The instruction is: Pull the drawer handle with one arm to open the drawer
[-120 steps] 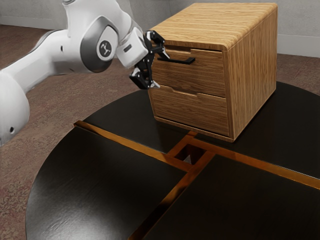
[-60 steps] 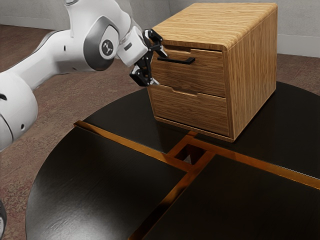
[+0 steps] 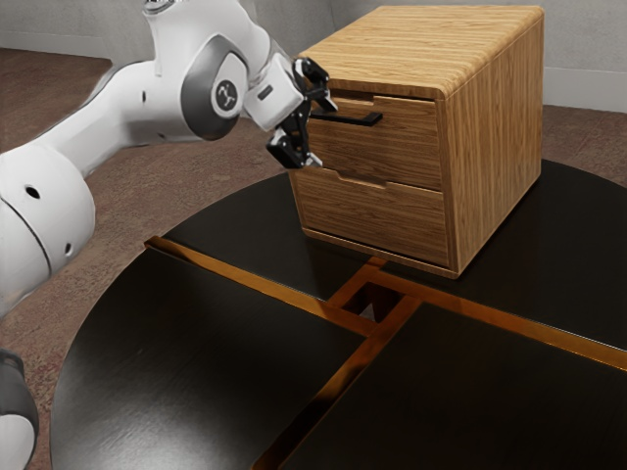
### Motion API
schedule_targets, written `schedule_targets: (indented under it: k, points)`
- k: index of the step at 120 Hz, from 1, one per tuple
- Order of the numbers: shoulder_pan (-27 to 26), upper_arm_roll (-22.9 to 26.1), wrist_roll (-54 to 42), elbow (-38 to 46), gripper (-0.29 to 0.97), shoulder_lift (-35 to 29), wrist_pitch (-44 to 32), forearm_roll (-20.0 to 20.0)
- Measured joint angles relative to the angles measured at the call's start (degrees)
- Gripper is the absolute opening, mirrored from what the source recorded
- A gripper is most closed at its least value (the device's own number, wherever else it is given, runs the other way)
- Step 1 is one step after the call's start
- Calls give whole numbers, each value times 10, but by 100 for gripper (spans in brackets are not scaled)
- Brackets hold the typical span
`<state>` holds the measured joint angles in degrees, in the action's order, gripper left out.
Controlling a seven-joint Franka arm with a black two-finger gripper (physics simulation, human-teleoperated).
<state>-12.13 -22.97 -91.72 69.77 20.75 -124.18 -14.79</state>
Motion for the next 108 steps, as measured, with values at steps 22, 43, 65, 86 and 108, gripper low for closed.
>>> schedule_targets:
  k: [22, 43, 65, 86, 108]
  points:
    - [2, 0, 0, -4, 68, 9, 0, -5]
    - [2, 0, 1, -3, 68, 14, 0, -7]
    - [1, 0, 2, -2, 69, 15, 0, -10]
    - [1, 1, 3, -1, 71, 15, -1, -11]
    - [0, 1, 4, 0, 71, 15, -2, -13]
